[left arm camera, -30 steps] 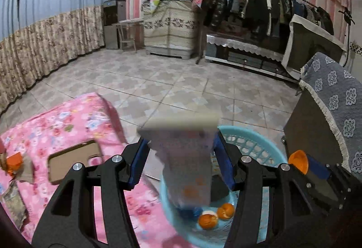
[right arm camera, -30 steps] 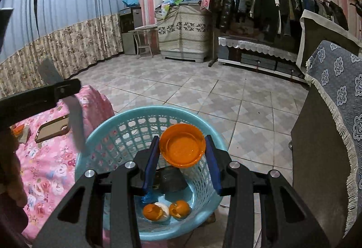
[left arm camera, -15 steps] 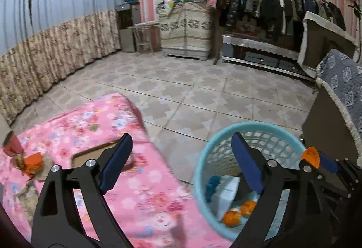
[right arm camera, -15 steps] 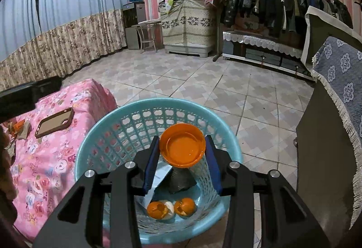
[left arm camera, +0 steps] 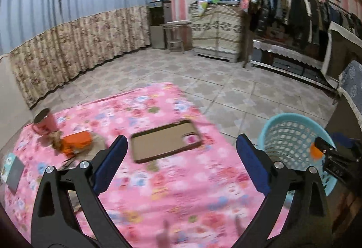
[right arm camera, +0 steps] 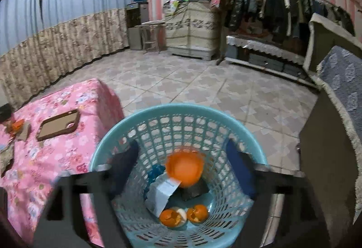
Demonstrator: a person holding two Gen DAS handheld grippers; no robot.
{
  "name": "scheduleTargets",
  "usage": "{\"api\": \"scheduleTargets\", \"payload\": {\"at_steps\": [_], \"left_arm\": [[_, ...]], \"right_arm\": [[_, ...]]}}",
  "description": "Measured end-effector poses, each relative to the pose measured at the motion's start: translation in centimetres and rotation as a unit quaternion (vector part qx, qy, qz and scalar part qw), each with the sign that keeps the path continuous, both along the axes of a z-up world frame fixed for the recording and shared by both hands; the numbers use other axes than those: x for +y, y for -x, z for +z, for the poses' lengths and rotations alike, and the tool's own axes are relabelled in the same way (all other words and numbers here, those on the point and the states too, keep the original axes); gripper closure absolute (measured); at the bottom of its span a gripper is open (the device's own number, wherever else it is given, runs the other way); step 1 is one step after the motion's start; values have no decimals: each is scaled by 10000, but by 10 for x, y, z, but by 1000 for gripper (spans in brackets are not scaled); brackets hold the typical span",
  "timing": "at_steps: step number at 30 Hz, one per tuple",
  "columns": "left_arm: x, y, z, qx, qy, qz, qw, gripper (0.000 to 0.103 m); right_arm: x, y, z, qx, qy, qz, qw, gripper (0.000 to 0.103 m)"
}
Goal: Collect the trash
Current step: 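Carry card and lid to the blue basket and release both, then move both tools back over the mat toward the snack wrapper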
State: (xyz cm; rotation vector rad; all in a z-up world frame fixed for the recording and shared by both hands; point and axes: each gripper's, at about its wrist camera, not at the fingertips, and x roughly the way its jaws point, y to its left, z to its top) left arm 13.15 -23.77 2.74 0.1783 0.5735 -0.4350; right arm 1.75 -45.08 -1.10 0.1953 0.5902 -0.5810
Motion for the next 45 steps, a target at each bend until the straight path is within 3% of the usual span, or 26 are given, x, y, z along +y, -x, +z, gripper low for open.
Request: {"api": "scheduleTargets", "payload": {"at_steps": [8, 16, 21, 34, 45], "left_arm": [[86, -22, 12, -48, -57, 735, 9973, 7], [181, -47, 21, -109, -150, 1611, 9868, 5], [225, -64, 9, 185, 20, 1904, 9815, 5], [254, -104, -51, 1065, 114, 2016, 9736, 5], [248, -133, -97, 1880, 124, 2101, 9593, 12]], "right_arm": [[35, -6, 20, -290, 71, 217, 9993, 13], [112, -39, 57, -633, 146, 1112, 9917, 8], [159, -72, 67, -678, 270, 1555, 9851, 8], [226, -146, 50, -562, 259, 2220, 9731, 8], [215, -164, 2, -17, 76, 2177, 9760, 8]]}}
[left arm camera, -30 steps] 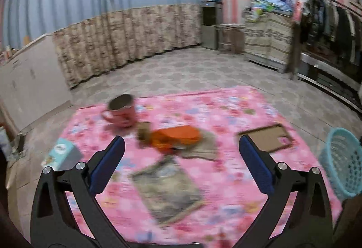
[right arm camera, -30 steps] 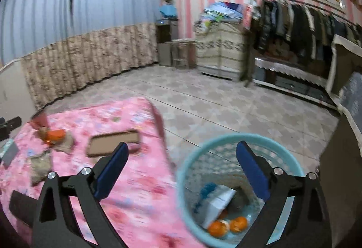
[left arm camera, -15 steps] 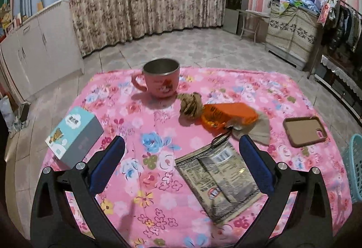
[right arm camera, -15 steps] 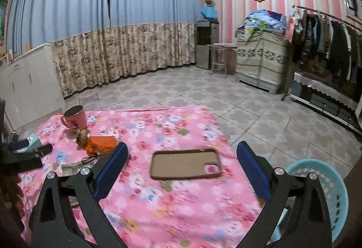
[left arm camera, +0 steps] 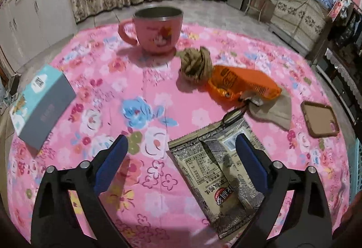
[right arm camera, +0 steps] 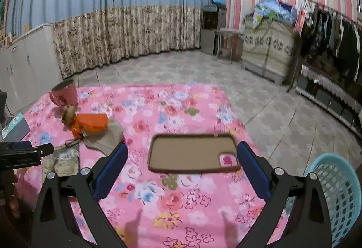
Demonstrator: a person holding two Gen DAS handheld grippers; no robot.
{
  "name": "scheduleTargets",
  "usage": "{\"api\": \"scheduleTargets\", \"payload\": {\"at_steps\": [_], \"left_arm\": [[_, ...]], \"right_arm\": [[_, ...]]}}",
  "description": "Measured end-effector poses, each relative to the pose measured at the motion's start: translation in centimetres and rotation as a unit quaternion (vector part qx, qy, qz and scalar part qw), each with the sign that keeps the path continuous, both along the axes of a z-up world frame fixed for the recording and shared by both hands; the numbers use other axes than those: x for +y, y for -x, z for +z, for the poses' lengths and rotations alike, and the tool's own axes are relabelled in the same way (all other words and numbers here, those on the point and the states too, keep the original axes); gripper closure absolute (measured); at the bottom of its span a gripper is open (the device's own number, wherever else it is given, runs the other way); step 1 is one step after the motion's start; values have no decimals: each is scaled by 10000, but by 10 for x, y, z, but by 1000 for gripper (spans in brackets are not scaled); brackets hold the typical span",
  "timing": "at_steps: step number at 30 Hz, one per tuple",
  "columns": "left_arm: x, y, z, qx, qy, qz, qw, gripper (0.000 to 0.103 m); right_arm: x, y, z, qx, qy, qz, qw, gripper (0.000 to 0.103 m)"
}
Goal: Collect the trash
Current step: 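Move both tools back over the mat toward the snack wrapper, then grasp the silver snack wrapper with the left tool and lift it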
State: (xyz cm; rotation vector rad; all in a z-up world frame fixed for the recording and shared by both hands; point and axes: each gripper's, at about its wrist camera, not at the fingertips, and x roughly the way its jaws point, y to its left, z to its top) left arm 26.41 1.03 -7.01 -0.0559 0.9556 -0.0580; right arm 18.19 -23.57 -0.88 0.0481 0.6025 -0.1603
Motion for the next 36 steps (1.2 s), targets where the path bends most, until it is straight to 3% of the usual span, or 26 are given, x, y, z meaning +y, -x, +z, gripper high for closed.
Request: {"api": "scheduleTargets", "payload": {"at_steps": [3, 8, 12, 16, 18, 27, 30, 32, 36], "left_arm": [[-3, -5, -10, 251, -62, -18, 9997, 20], [-5, -8, -17, 422, -119, -74, 9990, 20], [-16, -4, -17, 422, -276, -263, 9984, 26], [-27, -1, -17, 378, -421, -471, 9973, 39], [-30, 0, -16, 358, -449, -511, 9970, 41], [-25, 0, -13, 328, -346, -486, 9977, 54], [-27, 2, -9, 194, -467, -570, 9971, 64], [-29, 4, -3, 68, -514, -662, 9965, 102], [-24, 1, -8, 247, -558, -598, 9963, 103]], "right_arm": [[-5, -4, -6, 97, -142, 0, 9999, 8], [-4, -2, -5, 67, -69, 5, 10000, 8], [-2, -2, -5, 90, -119, 26, 9999, 8], [1, -2, -6, 124, -78, 69, 9999, 8], [3, -2, -7, 143, -56, 95, 9998, 8], [10, -5, -14, 250, 12, 189, 9995, 8], [13, -6, -16, 273, 59, 216, 9994, 8], [16, -7, -17, 303, 125, 220, 9992, 8], [16, -7, -20, 360, 160, 221, 9990, 8]]}}
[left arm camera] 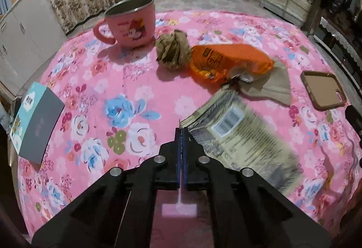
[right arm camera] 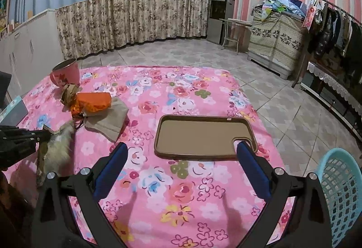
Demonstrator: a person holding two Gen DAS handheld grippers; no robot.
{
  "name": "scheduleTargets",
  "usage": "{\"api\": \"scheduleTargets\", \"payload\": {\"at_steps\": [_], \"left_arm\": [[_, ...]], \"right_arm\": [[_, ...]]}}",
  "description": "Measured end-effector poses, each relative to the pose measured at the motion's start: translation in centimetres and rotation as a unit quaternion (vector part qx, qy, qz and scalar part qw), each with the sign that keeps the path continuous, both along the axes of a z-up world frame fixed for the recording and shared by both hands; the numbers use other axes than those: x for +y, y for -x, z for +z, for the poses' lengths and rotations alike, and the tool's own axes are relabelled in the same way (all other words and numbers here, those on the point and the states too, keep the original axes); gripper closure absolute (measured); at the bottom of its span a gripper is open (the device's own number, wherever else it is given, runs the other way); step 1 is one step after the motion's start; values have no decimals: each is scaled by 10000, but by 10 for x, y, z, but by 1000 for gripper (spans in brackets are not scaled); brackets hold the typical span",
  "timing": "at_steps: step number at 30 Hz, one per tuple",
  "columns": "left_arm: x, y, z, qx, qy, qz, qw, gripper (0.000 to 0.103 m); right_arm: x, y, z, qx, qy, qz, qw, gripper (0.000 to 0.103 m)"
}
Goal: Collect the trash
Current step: 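Grasp the silver snack wrapper with the left tool and lift it, then grasp the orange bag with the right tool while the left tool holds the wrapper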
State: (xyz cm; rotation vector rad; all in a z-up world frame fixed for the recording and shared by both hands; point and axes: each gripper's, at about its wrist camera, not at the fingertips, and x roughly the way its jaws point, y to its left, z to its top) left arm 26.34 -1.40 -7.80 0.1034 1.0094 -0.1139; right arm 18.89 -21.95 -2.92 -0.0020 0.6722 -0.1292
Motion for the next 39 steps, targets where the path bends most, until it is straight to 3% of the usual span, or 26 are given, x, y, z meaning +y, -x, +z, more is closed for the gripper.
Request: {"api": "scheduleTargets", "payload": {"at_steps": [11, 18, 25, 35, 37, 39], "left_arm": [[42, -2, 15, -98, 337, 465, 9983, 103], [56, 7, 48, -746, 323, 544, 9952, 103], [60, 13, 72, -1211, 345, 361, 9914, 103], [85, 5, 69, -1050, 772, 418, 9906, 103], [88, 3, 69, -1027, 814, 416, 9905, 103], [89, 1, 69, -1019, 805, 416, 9907, 103]], "right_arm": [[3, -1, -2, 27, 52, 51, 10000, 8], [6, -1, -3, 35, -4, 80, 10000, 8], [36, -22, 0, 82, -90, 365, 9993, 8], [103, -85, -9, 429, 107, 978, 9942, 9], [111, -94, -15, 507, 175, 1051, 9930, 13], [118, -103, -22, 650, 202, 1151, 9910, 35]]}}
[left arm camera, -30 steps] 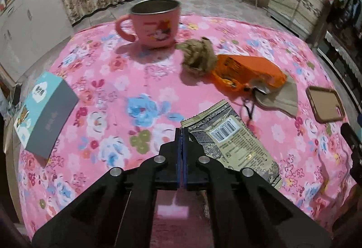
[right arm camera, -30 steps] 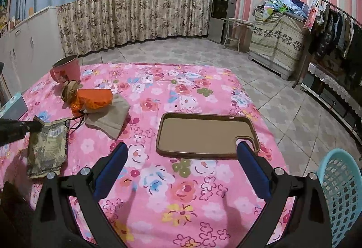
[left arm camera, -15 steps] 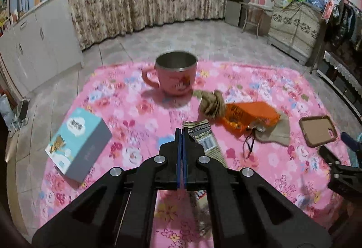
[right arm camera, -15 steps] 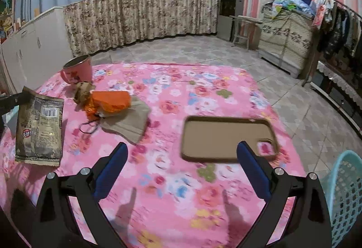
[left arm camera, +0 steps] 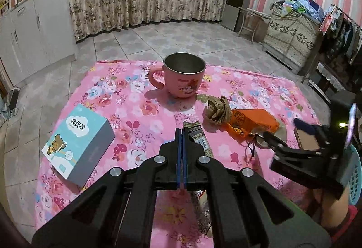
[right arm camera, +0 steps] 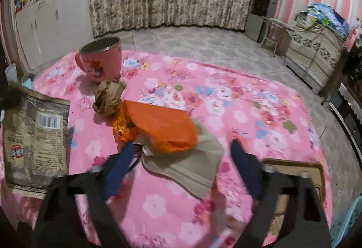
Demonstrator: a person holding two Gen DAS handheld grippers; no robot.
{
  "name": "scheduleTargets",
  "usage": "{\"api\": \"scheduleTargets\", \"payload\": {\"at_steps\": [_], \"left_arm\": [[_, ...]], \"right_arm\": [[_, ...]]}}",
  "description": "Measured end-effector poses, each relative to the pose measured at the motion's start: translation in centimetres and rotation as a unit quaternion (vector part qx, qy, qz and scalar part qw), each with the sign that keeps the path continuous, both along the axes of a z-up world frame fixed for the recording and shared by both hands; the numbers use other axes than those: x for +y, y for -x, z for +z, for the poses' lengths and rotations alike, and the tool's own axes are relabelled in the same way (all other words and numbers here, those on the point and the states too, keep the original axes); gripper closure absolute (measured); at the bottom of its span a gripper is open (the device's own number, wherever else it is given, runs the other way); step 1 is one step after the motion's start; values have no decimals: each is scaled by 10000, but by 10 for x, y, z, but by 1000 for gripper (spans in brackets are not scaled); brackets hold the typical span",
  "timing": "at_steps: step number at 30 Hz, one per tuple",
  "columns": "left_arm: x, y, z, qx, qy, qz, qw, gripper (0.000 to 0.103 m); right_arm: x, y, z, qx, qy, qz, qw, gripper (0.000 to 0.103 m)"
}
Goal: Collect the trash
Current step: 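Grasp the orange bag with the right tool while the left tool holds the wrapper, then carry wrapper and orange bag to the blue basket and release both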
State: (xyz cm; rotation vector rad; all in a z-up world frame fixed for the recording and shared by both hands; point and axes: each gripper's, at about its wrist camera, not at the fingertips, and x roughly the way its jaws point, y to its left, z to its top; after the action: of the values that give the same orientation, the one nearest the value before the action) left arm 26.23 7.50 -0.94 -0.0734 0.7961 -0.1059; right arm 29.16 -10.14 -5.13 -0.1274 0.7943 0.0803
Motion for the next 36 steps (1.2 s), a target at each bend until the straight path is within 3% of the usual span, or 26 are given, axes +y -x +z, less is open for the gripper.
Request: {"api": "scheduleTargets", "payload": {"at_steps": [6, 10, 12, 20, 27, 36], "left_arm": [[5, -7, -4, 47, -111, 104, 9999, 103], [2, -6, -3, 22, -208, 121, 9997, 103], [0, -4, 0, -16, -223, 99, 9997, 103], [-15, 7, 15, -268, -292, -125, 9991, 103], [-31, 23, 33, -533, -312, -291, 9977, 103], [-93, 60, 69, -1027, -395, -705, 9914, 103]], "right_arm": [[11, -3, 0, -68, 100, 290, 9995, 64], [8, 13, 19, -381, 174, 329, 9986, 69], [1, 21, 30, -440, 64, 319, 9985, 93], [-45, 67, 65, -697, -46, 82, 9975, 93], [-94, 113, 77, -826, -197, -279, 9960, 93], [-162, 168, 85, -926, -334, -876, 9913, 93]]}}
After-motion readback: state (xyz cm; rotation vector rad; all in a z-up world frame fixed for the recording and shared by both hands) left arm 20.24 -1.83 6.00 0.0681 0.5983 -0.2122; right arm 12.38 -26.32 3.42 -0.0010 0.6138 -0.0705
